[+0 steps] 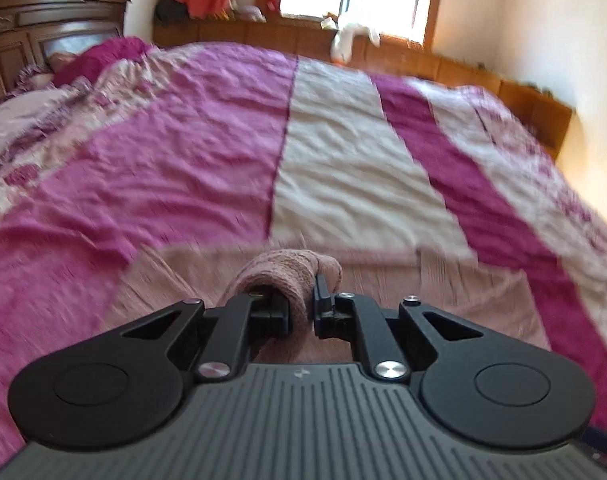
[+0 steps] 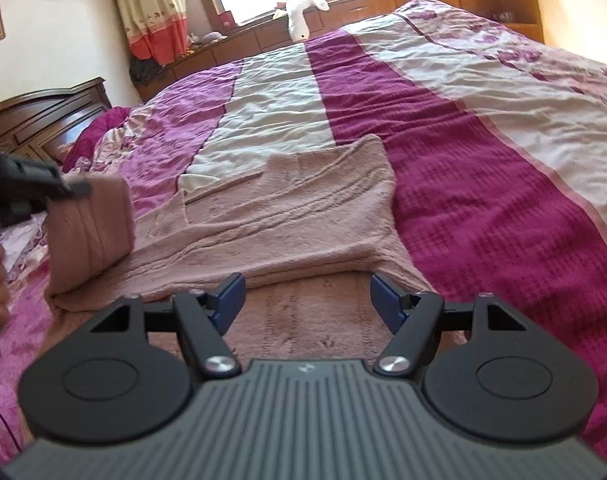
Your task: Fold small clothes
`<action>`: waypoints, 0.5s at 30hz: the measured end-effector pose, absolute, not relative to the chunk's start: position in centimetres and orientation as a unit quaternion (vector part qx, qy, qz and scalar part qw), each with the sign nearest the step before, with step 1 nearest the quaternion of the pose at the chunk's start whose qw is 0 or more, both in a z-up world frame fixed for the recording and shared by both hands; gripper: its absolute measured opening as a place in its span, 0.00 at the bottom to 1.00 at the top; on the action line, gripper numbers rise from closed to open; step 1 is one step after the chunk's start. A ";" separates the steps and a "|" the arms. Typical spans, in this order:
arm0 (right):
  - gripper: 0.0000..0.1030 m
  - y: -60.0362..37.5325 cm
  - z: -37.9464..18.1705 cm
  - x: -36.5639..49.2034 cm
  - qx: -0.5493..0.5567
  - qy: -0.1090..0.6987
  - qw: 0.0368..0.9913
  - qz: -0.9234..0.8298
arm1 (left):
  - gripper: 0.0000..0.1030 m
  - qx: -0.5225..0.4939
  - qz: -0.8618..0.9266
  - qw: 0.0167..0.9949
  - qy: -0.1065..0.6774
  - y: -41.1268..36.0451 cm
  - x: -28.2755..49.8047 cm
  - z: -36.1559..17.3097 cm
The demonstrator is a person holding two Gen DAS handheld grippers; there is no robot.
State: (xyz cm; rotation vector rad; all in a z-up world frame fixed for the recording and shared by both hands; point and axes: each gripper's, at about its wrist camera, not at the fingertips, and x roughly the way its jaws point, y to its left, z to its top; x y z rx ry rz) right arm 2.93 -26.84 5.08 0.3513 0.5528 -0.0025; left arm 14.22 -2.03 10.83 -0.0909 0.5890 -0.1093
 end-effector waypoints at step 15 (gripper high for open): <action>0.69 -27.6 4.3 2.6 0.187 0.279 0.942 -0.011 | 0.47 0.027 -0.086 0.925 0.368 -4.5 15.5 4.4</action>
